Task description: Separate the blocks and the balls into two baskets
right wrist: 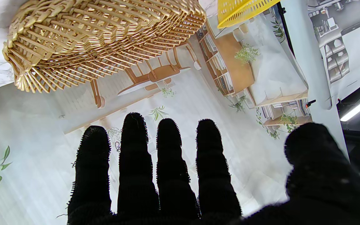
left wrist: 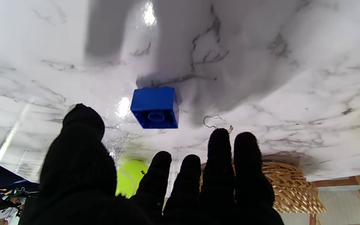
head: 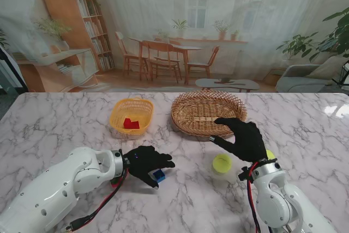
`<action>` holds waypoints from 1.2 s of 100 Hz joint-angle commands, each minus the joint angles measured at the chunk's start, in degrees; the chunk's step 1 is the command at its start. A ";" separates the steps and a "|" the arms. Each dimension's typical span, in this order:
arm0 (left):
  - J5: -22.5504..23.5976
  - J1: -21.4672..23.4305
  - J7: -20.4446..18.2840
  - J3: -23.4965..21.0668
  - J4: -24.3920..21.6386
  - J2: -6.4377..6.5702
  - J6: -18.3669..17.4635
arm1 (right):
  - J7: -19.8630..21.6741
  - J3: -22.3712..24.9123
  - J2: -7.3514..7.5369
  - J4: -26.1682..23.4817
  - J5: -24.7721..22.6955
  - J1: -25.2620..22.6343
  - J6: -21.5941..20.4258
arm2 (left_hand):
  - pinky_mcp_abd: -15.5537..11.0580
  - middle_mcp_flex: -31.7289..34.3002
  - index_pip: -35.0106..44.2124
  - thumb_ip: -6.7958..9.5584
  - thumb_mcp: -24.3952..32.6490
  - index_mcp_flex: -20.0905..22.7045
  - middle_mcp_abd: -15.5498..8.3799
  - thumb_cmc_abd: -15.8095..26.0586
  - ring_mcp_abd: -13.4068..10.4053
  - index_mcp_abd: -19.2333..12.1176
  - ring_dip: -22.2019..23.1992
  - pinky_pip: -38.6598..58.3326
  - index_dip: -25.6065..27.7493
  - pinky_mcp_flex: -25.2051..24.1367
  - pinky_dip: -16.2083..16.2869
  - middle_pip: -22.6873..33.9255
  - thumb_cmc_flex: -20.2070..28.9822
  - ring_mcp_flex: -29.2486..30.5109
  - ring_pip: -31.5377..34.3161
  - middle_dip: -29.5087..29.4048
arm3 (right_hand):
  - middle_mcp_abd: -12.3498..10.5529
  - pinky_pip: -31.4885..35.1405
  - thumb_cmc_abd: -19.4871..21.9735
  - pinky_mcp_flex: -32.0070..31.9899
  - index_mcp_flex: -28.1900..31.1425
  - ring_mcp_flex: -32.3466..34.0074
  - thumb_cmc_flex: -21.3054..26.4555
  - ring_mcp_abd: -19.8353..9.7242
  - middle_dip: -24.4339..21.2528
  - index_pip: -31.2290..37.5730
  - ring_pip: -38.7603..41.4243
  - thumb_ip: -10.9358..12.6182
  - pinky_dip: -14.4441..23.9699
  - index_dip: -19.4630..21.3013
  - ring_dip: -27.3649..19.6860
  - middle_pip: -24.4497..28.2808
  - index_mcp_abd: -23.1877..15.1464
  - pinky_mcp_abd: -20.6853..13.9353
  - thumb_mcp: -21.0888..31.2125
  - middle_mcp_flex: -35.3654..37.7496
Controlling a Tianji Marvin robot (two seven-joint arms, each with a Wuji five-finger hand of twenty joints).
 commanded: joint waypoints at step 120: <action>0.28 -4.17 -0.85 5.98 5.38 0.17 4.41 | -0.47 0.60 -0.16 0.41 -0.18 -0.40 -0.31 | -1.96 3.26 21.58 1.16 10.21 -4.54 -4.10 -2.36 -2.77 -8.42 14.65 8.17 18.95 3.99 3.71 15.47 12.62 4.25 11.20 16.96 | -0.10 -0.78 2.59 -0.97 0.20 0.47 0.74 0.46 0.58 -1.07 -3.46 1.29 0.65 0.01 0.41 -1.09 -0.96 1.29 -0.74 0.77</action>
